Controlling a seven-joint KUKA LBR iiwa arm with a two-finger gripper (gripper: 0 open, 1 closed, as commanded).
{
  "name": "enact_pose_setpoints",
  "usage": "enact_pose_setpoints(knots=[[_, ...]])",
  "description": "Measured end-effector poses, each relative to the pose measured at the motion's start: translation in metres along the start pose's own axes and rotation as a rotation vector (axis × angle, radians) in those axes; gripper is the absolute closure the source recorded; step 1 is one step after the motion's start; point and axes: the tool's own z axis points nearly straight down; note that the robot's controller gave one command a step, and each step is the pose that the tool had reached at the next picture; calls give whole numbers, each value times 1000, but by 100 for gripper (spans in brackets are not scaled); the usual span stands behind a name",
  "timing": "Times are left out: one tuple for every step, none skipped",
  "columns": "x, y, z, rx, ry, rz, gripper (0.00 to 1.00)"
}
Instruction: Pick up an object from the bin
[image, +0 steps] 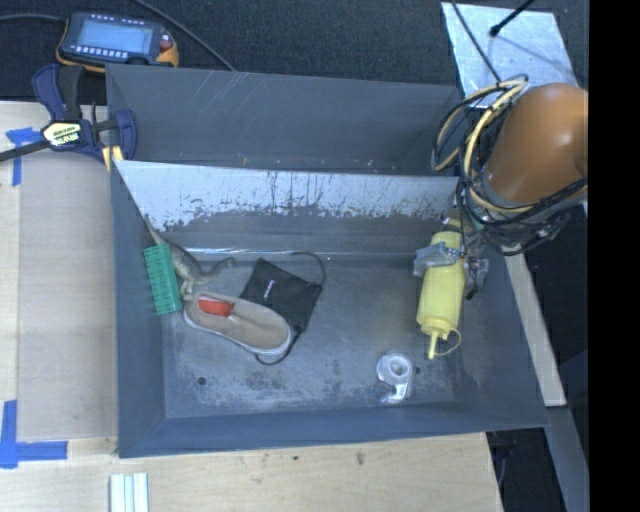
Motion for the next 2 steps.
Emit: enact_pose_setpoints(knots=[[0, 0, -5, 0, 0, 1, 100], [0, 1, -11, -6, 1, 1, 100]])
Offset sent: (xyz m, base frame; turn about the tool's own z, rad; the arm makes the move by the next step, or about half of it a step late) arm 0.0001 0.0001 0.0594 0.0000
